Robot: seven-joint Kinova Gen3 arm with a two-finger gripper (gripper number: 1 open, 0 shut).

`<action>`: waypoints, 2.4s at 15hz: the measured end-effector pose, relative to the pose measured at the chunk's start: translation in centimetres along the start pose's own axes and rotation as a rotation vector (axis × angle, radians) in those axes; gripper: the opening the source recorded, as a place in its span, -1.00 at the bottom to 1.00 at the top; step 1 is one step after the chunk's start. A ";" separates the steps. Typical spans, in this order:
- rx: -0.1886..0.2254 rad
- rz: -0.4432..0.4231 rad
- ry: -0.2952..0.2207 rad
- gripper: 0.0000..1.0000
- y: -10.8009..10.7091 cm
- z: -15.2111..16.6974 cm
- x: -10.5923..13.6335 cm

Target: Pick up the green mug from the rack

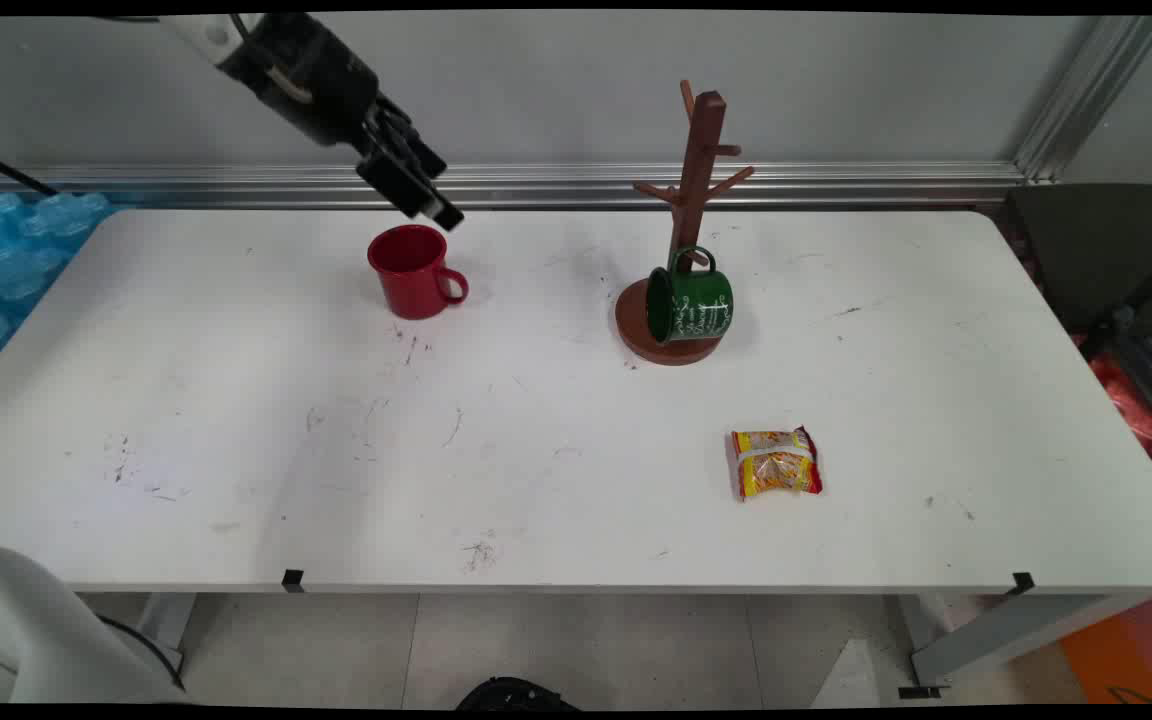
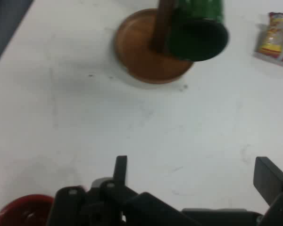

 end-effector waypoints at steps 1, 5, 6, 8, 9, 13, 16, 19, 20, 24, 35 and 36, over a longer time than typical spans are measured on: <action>-0.005 0.000 0.003 1.00 0.7 0.4 0.0; -0.015 -0.020 0.017 1.00 2.4 1.8 -0.2; -0.019 -0.024 0.021 1.00 2.8 2.3 -0.3; -0.028 -0.023 0.025 1.00 3.6 3.3 -0.4; -0.035 -0.020 0.029 1.00 4.1 3.9 -0.5; -0.057 -0.026 0.046 1.00 5.5 6.2 0.0; -0.080 -0.043 0.070 1.00 6.7 8.7 1.0; -0.095 -0.069 0.088 1.00 7.3 11.2 1.9; -0.099 -0.083 0.093 1.00 7.5 12.2 2.3; -0.106 -0.126 0.101 1.00 7.5 15.0 3.0; -0.145 -0.262 0.132 1.00 6.7 20.6 4.3; -0.149 -0.276 0.136 1.00 6.6 21.0 4.3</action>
